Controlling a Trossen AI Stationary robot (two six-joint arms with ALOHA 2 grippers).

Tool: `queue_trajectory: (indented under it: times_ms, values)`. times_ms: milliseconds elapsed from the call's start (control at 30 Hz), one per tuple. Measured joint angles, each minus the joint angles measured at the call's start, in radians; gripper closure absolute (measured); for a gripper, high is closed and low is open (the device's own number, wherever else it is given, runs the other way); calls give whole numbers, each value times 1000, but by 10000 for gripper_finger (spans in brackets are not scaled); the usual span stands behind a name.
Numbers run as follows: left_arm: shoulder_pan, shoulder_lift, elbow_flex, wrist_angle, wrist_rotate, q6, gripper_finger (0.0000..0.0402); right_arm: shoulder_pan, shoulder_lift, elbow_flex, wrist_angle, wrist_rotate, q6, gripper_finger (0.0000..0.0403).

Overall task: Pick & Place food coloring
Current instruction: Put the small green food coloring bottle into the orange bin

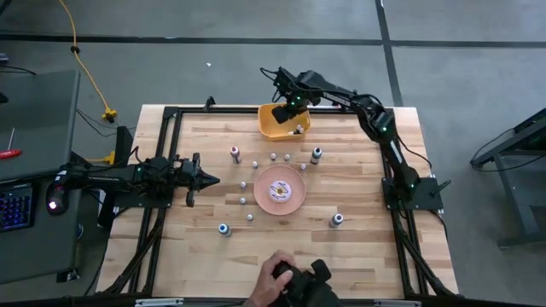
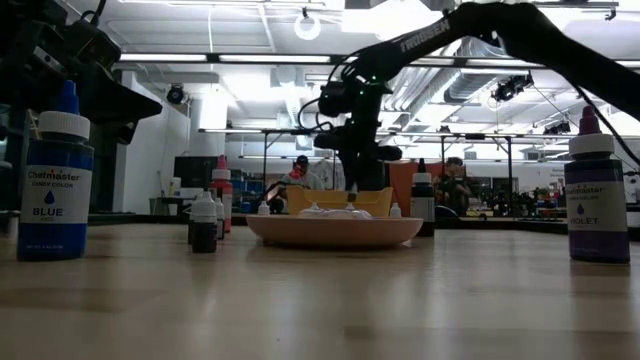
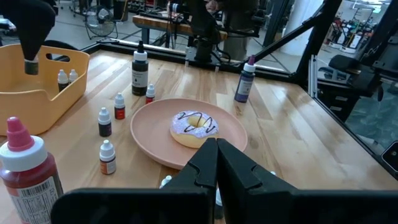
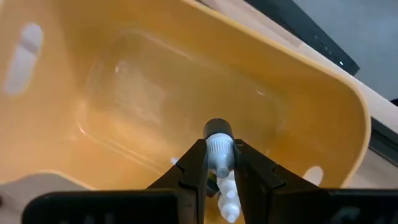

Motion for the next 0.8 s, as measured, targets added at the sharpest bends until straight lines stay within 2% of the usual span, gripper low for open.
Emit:
queue_trajectory:
  times_ms: [233,800]
  values:
    - [0,0,0,0,0,0,401,-12,13,-9,-38,29,-20,345]
    - [0,0,0,0,-1,0,401,-35,34,-11,-71,20,-31,342]
